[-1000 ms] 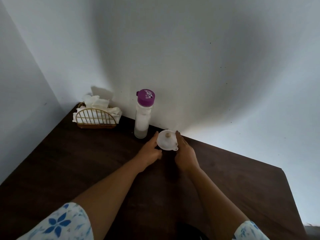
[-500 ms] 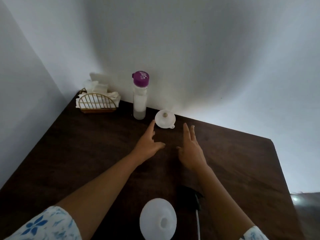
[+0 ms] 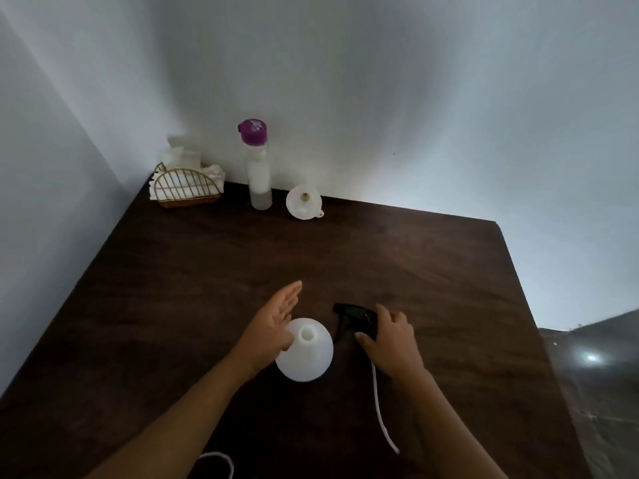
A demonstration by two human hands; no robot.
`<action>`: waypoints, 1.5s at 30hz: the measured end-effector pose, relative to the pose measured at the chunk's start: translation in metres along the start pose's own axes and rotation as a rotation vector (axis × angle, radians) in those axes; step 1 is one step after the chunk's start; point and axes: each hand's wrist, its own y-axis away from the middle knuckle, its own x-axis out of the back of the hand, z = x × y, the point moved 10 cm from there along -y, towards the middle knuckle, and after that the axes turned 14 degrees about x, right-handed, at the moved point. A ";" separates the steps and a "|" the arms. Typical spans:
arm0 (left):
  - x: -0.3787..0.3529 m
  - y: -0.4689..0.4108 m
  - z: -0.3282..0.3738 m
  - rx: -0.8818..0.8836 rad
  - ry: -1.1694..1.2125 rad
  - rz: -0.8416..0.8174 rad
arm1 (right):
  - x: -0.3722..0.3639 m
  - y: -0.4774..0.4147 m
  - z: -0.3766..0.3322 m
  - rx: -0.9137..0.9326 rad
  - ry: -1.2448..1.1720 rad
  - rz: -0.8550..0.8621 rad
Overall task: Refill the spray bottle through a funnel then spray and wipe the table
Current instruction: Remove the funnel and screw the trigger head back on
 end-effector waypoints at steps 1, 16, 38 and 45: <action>-0.001 0.004 -0.002 0.000 -0.015 0.013 | -0.005 0.001 0.000 0.001 -0.012 -0.019; -0.022 0.050 0.004 -0.162 -0.475 0.270 | -0.019 0.036 -0.019 0.078 0.037 0.003; -0.027 0.046 -0.002 -0.131 -0.626 0.241 | -0.012 0.026 0.010 -0.243 -0.249 0.048; -0.027 0.045 -0.002 -0.143 -0.646 0.237 | 0.058 0.025 0.002 -0.158 -0.789 0.501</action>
